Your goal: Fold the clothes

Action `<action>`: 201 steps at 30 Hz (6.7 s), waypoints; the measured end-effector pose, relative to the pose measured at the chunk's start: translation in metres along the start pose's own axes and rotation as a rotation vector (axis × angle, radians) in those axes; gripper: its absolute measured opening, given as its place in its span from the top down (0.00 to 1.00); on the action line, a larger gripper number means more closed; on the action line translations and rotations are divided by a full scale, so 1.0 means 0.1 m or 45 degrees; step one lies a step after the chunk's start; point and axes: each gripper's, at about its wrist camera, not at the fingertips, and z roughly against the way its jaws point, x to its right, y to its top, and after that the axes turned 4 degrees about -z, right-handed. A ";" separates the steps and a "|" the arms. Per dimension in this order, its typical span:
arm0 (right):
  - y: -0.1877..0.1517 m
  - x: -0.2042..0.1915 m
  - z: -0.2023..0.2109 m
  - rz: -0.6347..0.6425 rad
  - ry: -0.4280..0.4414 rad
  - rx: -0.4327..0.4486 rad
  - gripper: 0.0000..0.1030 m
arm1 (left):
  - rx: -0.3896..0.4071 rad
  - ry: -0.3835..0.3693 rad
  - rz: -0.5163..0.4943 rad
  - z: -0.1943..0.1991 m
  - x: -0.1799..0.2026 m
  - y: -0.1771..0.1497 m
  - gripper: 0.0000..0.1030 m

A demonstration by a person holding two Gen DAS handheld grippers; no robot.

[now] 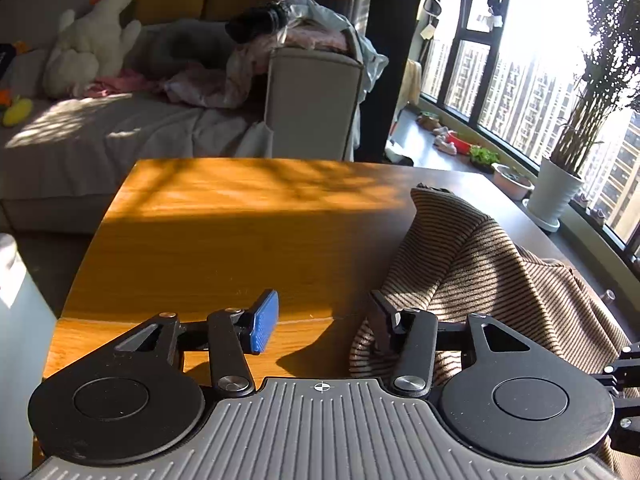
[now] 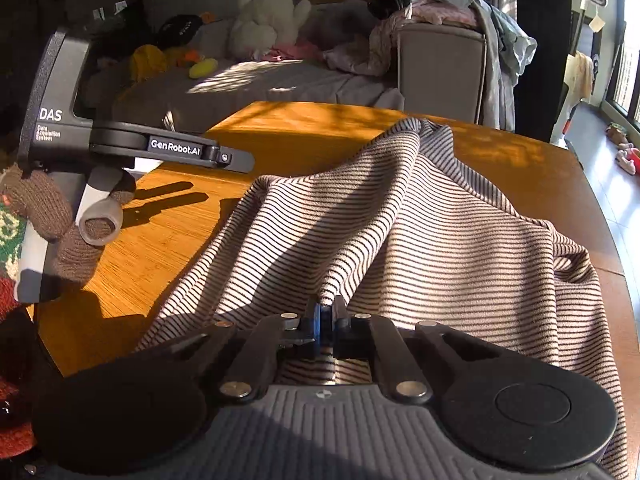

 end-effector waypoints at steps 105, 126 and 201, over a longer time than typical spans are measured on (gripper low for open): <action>0.53 1.79 -0.81 -0.045 -0.760 0.124 0.88 | -0.019 0.228 0.141 -1.17 -0.14 0.41 0.06; -0.39 0.47 0.49 0.137 -0.179 0.145 0.42 | 0.021 -0.137 0.085 -0.85 0.56 0.04 0.00; 0.49 1.70 -0.70 -0.310 -0.380 0.080 0.71 | 0.048 -0.238 0.175 -0.83 0.46 0.00 0.00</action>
